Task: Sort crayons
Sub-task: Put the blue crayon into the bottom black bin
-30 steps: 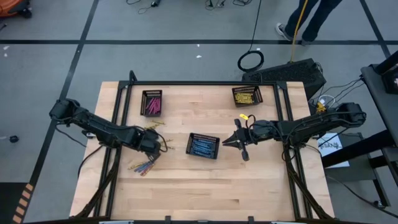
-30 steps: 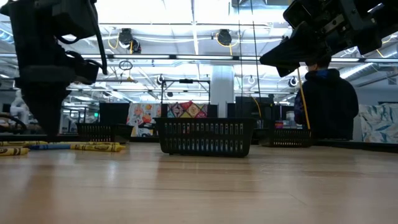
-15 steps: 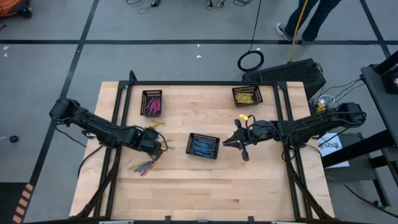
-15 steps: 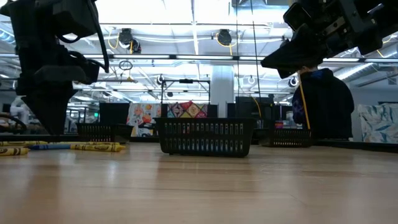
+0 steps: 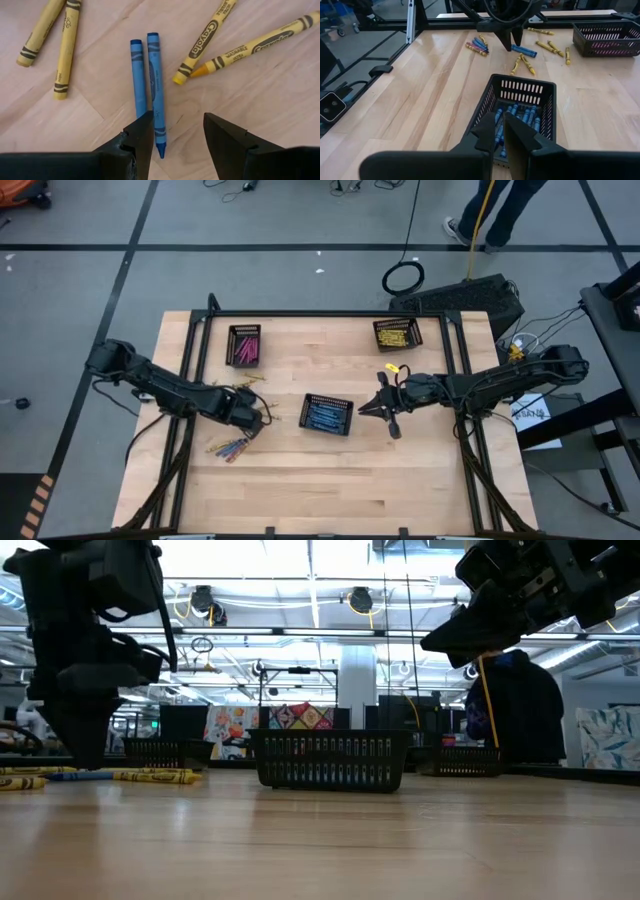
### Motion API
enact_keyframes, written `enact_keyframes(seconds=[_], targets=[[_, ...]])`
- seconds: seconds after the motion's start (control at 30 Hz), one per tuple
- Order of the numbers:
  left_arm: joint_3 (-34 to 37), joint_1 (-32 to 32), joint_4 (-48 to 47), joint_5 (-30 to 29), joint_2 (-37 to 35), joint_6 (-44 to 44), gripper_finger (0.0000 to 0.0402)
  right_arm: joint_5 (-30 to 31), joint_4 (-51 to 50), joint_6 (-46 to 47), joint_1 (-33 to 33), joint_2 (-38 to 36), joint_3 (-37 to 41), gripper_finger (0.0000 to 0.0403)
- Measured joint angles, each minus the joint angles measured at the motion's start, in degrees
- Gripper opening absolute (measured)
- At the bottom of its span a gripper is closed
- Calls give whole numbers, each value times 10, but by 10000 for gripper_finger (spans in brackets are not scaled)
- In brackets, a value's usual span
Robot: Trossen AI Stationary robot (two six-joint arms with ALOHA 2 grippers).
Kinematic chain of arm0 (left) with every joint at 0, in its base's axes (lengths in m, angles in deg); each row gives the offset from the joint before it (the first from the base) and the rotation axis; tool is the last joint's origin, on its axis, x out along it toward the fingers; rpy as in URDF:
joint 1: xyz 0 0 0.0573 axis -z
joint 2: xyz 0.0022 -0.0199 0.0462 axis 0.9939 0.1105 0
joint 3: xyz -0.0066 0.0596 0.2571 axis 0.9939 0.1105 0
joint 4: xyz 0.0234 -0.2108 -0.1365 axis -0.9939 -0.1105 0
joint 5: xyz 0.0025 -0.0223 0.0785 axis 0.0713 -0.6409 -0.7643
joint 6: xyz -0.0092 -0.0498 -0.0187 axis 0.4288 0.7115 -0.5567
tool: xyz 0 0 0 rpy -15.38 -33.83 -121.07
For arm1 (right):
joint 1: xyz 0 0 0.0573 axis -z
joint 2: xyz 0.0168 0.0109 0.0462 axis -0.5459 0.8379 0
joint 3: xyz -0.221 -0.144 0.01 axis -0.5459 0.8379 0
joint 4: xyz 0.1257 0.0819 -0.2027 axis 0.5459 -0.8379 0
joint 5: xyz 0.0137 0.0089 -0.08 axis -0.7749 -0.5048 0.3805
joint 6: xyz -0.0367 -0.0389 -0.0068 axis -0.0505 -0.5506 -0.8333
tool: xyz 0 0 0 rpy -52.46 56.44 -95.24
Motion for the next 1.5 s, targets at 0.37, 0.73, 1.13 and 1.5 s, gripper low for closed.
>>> enact_keyframes(seconds=[0.37, 0.73, 1.13, 1.5], targets=[[18, -13, 21, 1, 2, -5, 170, 0, 0, 0, 0, 0, 0, 22], [52, -17, 71, 13, -1, -1, 168, 0, 1, 0, 0, 0, 0, 22], [53, 2, 70, 24, -4, 12, 10, 0, -17, 0, 0, -8, 0, 22], [-29, 26, -103, 20, -52, 15, 6, 0, -177, 24, 0, -120, 0, 22]])
